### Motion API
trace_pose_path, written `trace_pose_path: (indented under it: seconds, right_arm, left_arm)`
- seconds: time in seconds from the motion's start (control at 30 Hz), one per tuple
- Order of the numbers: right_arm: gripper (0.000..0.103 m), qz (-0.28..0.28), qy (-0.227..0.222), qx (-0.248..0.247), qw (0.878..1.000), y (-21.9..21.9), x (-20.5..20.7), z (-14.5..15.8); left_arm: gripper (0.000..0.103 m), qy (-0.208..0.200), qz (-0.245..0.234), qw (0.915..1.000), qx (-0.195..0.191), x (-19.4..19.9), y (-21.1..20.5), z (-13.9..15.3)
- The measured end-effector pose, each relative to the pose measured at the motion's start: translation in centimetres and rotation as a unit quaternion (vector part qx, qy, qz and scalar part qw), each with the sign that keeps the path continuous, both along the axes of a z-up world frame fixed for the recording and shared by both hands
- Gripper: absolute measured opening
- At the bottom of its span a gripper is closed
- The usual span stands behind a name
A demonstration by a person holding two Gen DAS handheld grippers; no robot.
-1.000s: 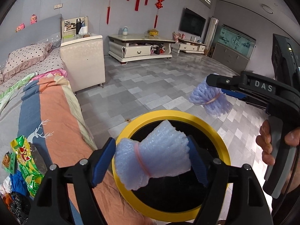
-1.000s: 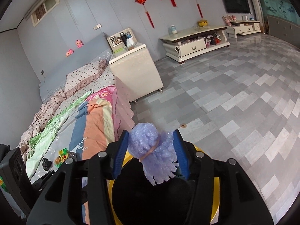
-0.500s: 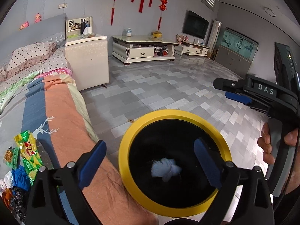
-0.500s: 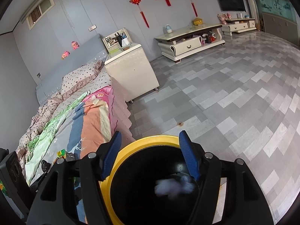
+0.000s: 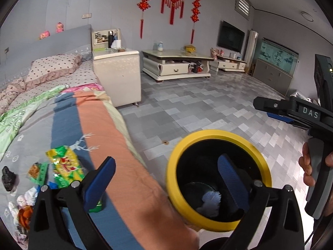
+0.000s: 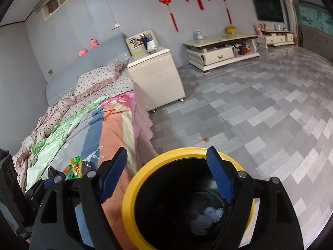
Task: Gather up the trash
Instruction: 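Open the left tool and right tool to drop the nets into the bin, then move both tools back over the trash on the bed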
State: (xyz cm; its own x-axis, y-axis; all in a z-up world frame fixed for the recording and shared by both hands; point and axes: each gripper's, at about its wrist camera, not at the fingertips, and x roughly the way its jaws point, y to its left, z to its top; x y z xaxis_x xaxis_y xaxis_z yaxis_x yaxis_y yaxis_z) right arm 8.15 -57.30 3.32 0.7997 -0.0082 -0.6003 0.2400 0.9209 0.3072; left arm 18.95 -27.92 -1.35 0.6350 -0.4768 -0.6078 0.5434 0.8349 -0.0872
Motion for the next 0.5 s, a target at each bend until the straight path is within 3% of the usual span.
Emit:
trace_pose_path:
  seconds: [0.5]
  right_arm:
    - [0.078,0.084,-0.009,-0.022,0.996,9.9,2.4,2.2]
  left_arm:
    - [0.095,-0.033,0.079,0.9964,0.003,-1.3,10.1,2.0]
